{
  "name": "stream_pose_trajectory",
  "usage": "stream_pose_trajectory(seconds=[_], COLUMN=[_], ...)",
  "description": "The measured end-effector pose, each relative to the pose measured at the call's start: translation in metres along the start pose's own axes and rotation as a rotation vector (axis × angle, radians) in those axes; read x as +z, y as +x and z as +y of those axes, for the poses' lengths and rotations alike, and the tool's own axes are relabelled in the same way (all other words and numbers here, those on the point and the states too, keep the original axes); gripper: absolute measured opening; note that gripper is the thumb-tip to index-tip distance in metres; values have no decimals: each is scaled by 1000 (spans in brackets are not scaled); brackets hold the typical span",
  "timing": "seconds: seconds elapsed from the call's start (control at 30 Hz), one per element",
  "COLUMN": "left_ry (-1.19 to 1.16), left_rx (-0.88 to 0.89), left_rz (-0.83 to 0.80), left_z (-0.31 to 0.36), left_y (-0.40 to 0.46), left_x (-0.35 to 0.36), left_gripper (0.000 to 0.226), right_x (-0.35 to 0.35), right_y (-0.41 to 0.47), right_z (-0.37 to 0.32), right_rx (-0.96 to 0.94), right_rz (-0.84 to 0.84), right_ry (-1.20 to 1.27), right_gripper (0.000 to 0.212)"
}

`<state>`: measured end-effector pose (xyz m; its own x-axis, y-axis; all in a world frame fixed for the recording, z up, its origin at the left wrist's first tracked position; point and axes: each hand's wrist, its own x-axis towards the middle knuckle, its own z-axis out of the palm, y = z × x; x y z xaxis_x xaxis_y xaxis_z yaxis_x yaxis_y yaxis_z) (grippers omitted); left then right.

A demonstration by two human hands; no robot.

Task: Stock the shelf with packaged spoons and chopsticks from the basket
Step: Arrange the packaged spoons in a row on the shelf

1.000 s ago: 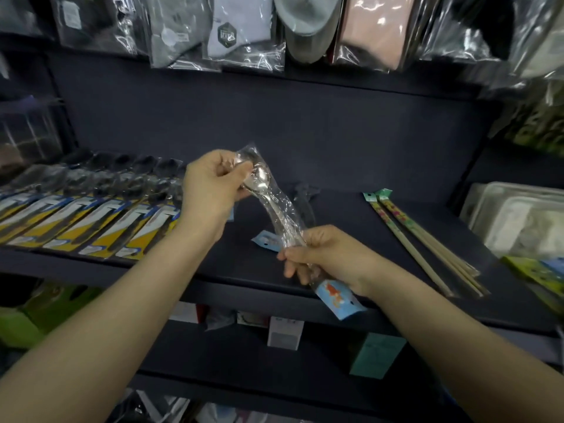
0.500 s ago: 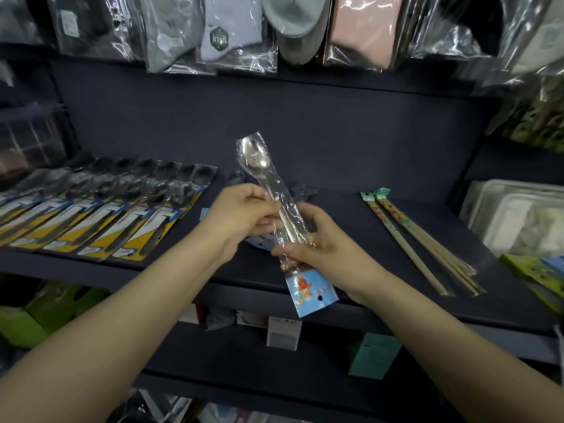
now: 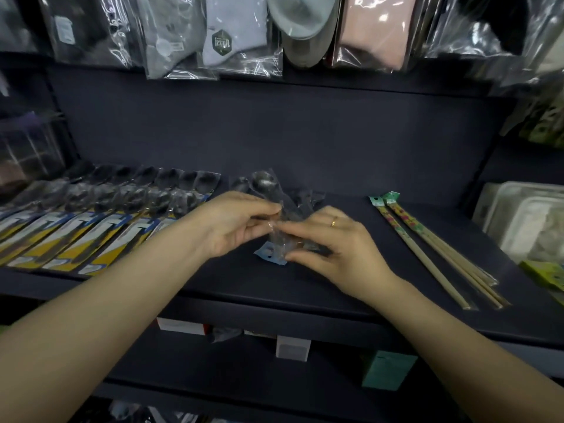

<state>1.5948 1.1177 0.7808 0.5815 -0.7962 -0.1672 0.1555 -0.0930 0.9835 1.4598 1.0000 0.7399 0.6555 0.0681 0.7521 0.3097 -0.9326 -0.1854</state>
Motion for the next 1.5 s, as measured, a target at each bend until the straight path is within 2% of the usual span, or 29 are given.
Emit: stream_pose_trajectory(seconds=[0.17, 0.3, 0.37, 0.43, 0.5, 0.57, 0.63, 0.67, 0.8, 0.9, 0.97, 1.1, 1.2, 1.3, 1.43, 1.5], left_ry=[15, 124, 195, 281, 493, 889, 1257, 1370, 1524, 1581, 1574, 1524, 1524, 1495, 1473, 1499], left_rx=[-51, -50, -24, 40, 168, 374, 521, 559, 547, 485, 482, 505, 532, 530, 529, 509], left_rz=[-32, -88, -105, -86, 0, 97, 55, -5, -215, -346, -394, -424, -435, -433, -424, -433], left_z=[1, 10, 15, 17, 15, 12, 7, 3, -8, -11, -11, -11, -13, -16, -16, -14], left_y=[6, 15, 20, 27, 36, 46, 50, 52, 58, 62, 65, 71, 73, 75, 79, 80], left_x=[-16, -34, -44, -55, -69, -88, -106, -113, -128, -132, -133, -134, -136, -137, -135, -134], left_gripper=[9, 8, 9, 16, 19, 19, 24, 28, 43, 44, 42, 39, 36, 35, 35, 35], right_x=[10, 24, 34, 43, 50, 58, 66, 70, 88, 100, 102, 96, 87, 79, 85, 93], right_y=[22, 39, 50, 60, 72, 83, 94, 99, 104, 94, 87, 89, 92, 89, 83, 84], right_z=[5, 1, 5, 14, 27, 38, 49, 53, 64, 67, 67, 63, 55, 46, 35, 34], right_rx=[-214, -403, -435, -428, -385, -355, -341, -333, -348, -369, -276, 174, 244, 336, 430, 457], right_rz=[111, 94, 47, 15, 1, 7, 15, 7, -91, -275, -432, -653, -724, -868, -758, -790], right_ry=[-414, -595, -629, -650, -644, -664, -717, -740, -754, -688, -623, -466, -369, -362, -325, -328], right_gripper=[12, 24, 16, 21, 29, 34, 35, 34, 33, 26, 27, 24, 45, 70, 64, 66])
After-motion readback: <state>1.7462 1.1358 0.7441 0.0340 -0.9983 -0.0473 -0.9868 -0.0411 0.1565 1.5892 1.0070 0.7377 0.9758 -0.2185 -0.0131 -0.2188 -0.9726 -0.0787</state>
